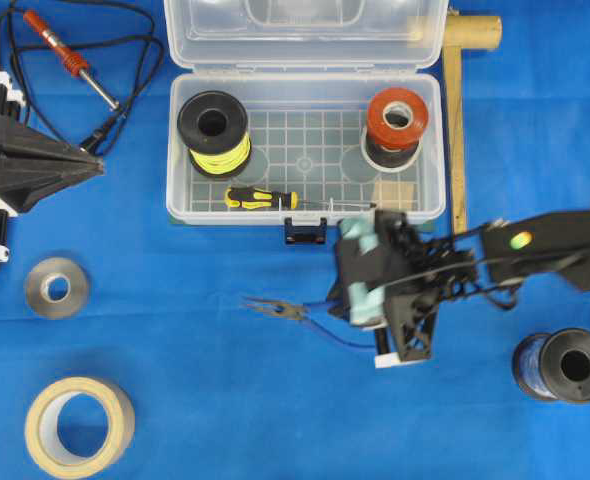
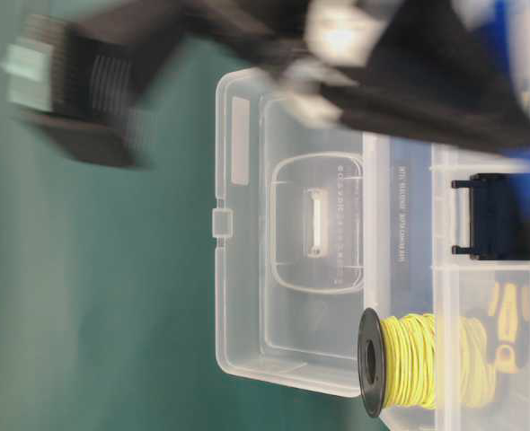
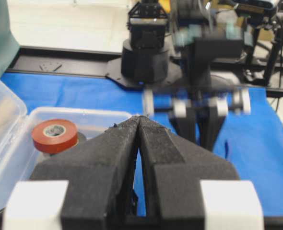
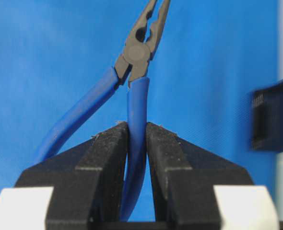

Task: Pick the nipper from the toolbox among several items.
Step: 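Lift the pliers out of the toolbox and carry them right-forward, then lower the pliers onto the blue table and open the right gripper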

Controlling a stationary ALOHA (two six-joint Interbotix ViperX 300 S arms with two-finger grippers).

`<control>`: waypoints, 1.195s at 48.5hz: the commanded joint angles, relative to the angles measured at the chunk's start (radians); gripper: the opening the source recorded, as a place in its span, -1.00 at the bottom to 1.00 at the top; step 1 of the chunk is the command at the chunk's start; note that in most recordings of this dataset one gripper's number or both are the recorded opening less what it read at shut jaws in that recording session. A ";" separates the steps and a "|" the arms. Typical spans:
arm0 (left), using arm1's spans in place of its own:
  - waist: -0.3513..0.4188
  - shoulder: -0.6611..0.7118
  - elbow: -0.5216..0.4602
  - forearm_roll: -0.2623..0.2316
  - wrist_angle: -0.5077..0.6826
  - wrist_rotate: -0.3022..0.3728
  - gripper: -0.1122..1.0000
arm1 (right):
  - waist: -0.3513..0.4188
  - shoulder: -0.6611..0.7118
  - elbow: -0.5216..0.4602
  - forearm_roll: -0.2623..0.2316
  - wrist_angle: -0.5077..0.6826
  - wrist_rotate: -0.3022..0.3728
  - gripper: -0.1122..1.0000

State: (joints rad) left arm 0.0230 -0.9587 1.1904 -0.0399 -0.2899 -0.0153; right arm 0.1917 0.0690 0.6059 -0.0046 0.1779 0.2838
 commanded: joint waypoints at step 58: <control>0.002 -0.002 -0.002 -0.002 0.021 -0.014 -0.80 | -0.078 -0.495 0.049 -0.221 0.305 0.064 0.70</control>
State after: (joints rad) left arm 0.0215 -0.9649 1.1996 -0.0399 -0.2638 -0.0276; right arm 0.1350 -0.3206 0.6197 -0.2102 0.4817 0.3451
